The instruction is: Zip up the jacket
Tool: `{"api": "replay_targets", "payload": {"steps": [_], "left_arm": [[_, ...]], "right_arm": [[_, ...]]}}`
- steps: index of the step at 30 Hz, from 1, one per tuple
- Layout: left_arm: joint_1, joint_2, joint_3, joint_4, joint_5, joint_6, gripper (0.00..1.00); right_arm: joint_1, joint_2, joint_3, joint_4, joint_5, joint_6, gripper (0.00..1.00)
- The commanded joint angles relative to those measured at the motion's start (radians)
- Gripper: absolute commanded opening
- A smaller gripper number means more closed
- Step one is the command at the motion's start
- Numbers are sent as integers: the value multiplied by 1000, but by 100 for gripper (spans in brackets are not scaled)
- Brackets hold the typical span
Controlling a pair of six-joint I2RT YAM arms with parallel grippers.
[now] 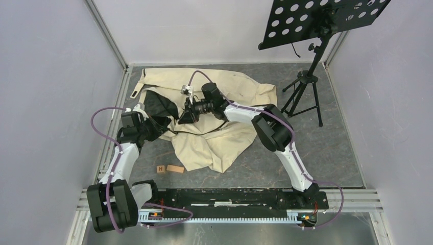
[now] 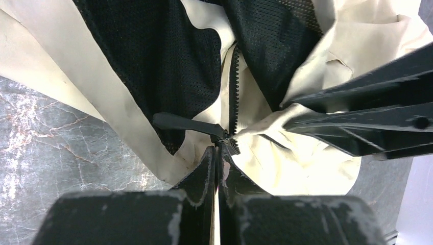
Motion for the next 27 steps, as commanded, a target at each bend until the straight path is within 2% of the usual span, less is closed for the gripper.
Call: {"api": "replay_targets", "payload": {"steps": [1,4,7,8,17,21,27], "left_arm": [[-5,16,15,34,3,4,2],[-5,29,16,40,11,-2,2],[-6,31,15,40,14,2,2],[-7,30,13,40,13,3,2],[-8,16,8,40,16,6,2],[-10,11,8,39,20,6,2],[-13,5,5,40,30,7,2]], "right_arm": [[10,39,67,-6,61,-32,29],[13,54,123,-84,88,-112,47],[25,-38,35,-108,176,-280,63],[25,-67,12,-108,189,-332,65],[45,-212,-76,-272,131,-1044,71],[79,-204,-70,-330,109,-1191,70],[115,-152,-21,-328,129,-1290,69]]}}
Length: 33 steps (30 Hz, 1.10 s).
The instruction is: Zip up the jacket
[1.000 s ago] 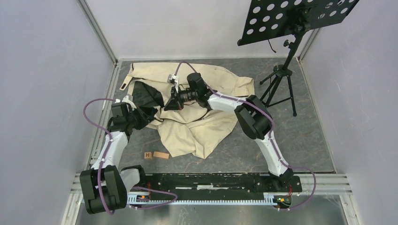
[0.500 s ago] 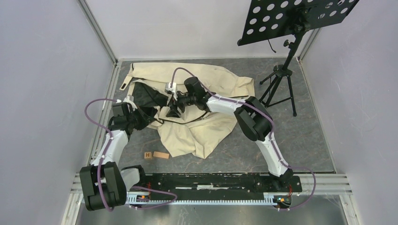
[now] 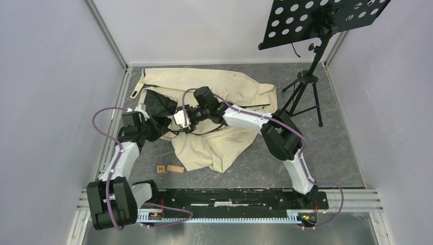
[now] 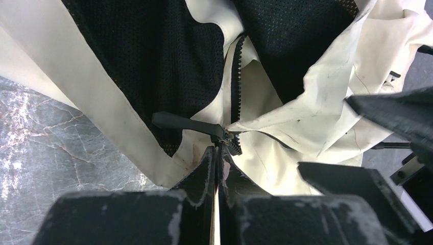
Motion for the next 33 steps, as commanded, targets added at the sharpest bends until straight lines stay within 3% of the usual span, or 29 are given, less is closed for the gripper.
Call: {"api": "replay_targets", "payload": {"steps": [1,14,23,27,31,33], "left_arm": [[-8,-26,4,38,23,9,2],[-19,-16,7,37,27,12,2],[-23,-16,7,38,33,15,2],[-24,-13,9,37,33,14,2],[-25,-12,8,37,33,14,2],[-25,-12,8,38,29,15,2]], "right_arm": [[26,35,54,-27,-4,-167,69],[47,122,163,-184,48,-366,69],[83,155,156,-136,153,-397,70],[91,164,152,-111,165,-389,62],[90,162,140,-81,179,-367,43],[88,157,138,-69,177,-344,39]]}}
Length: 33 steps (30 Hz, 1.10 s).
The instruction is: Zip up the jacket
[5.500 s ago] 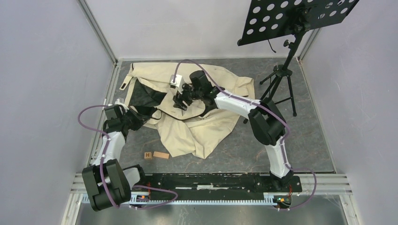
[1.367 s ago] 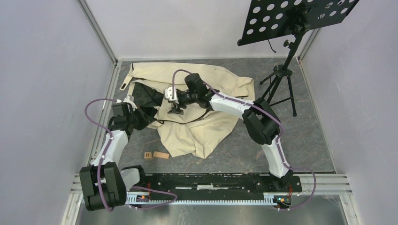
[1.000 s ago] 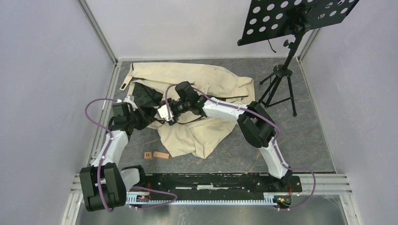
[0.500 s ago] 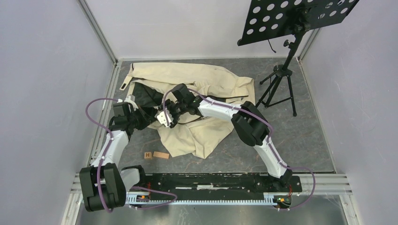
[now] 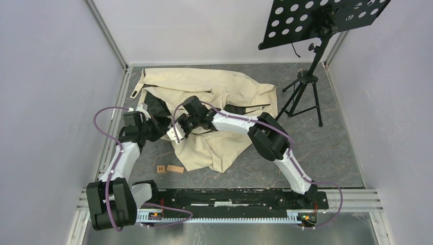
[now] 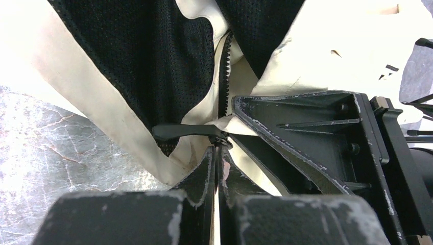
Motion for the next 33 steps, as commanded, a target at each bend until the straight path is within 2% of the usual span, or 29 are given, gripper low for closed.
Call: {"api": "replay_targets", "payload": {"steps": [1,4,12,22,29,33], "left_arm": [[-4,-5,7,37,25,14,2],[-4,-6,9,37,22,17,2],[-4,-38,8,29,-12,30,2],[-4,-152,-4,63,-10,133,2],[-5,-220,-55,268,209,182,2],[-4,-242,-73,364,312,196,2]], "right_arm": [[-2,3,9,75,-3,29,37],[-8,-15,9,85,-27,76,30],[-55,-86,-71,187,-114,254,1],[-102,-186,-216,463,-89,896,0],[-163,-258,-312,627,-215,1282,0],[-186,-308,-372,720,-294,1379,0]]}}
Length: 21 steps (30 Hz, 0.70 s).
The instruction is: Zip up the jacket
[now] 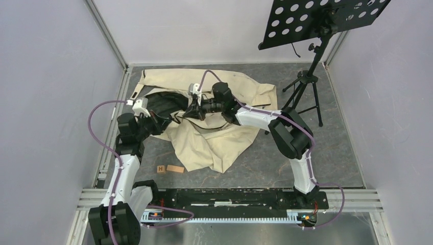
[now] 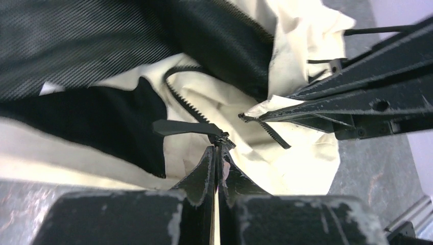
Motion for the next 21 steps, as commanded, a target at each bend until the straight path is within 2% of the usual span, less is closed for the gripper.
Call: {"api": "replay_targets", "payload": {"steps": [1,6,11,13,17,21], "left_arm": [[-3,-42,-20,191,191,93,2],[-3,-77,4,139,298,227,2],[-3,-54,-17,186,418,243,2],[-4,-41,-17,205,452,236,2],[-2,-75,-28,204,443,261,2],[-2,-116,-39,191,423,273,2]], "right_arm": [[-28,-112,-75,192,-118,233,0],[-55,-155,-174,376,-201,349,0],[-66,-114,-258,892,-291,688,0],[-68,-83,-249,1015,-317,771,0],[-68,-52,-244,1055,-335,793,0],[-67,-44,-250,975,-340,715,0]]}}
